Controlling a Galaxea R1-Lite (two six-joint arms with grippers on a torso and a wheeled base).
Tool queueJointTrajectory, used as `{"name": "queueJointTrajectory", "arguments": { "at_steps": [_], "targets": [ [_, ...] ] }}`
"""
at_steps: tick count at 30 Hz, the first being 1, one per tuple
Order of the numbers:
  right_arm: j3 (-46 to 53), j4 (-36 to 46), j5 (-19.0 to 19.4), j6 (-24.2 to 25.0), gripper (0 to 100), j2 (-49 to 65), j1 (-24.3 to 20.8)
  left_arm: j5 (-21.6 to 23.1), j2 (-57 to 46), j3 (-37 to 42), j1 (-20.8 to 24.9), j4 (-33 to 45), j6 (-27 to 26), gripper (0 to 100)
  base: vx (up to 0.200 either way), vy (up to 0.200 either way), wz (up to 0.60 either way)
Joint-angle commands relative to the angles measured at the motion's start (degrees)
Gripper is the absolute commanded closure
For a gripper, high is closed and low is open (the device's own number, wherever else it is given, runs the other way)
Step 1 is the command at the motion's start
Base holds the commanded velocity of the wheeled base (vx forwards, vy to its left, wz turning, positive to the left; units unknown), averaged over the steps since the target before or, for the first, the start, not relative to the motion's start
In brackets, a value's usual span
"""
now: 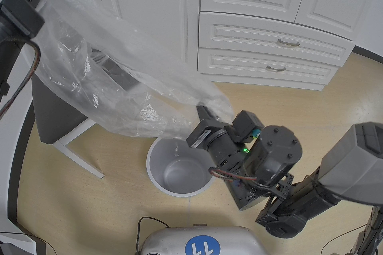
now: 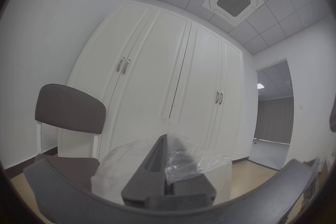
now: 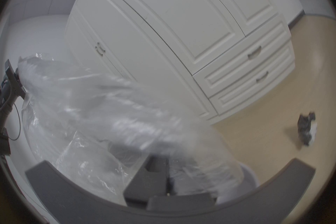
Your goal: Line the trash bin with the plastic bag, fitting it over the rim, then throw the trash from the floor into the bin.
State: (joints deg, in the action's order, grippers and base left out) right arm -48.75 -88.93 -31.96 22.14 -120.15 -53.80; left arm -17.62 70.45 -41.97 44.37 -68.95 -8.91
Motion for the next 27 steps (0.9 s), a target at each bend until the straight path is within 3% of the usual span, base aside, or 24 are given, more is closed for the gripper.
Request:
{"name": "queueJointTrajectory", "arguments": {
  "at_steps": [1, 6, 14, 20, 27],
  "targets": [
    [3.49, -1.07, 1.2, -6.49, 100, 6.6, 4.58, 0.3, 0.21, 3.21, -0.08, 1.1, -0.84, 100, 0.0, 0.0, 0.0],
    [8.06, -0.81, 3.22, -12.82, 100, 14.15, 7.39, 1.97, 0.92, 8.05, 0.19, 5.49, -4.1, 100, 0.0, 0.0, 0.0],
    [11.22, 13.26, 3.93, -15.55, 100, 27.95, 11.52, 3.55, 9.09, 10.6, -0.08, 8.13, -4.01, 100, 0.0, 0.0, 0.0],
    [15.26, 27.76, 4.1, -18.8, 100, 37.62, 10.55, 3.55, 8.83, 11.3, -0.08, 8.22, -4.36, 100, 0.0, 0.0, 0.0],
    [19.57, 30.22, 4.01, -23.63, 100, 40.52, 8.97, 3.29, 8.3, 11.39, -0.43, 8.13, -5.59, 100, 0.0, 0.0, 0.0]
  ]
}}
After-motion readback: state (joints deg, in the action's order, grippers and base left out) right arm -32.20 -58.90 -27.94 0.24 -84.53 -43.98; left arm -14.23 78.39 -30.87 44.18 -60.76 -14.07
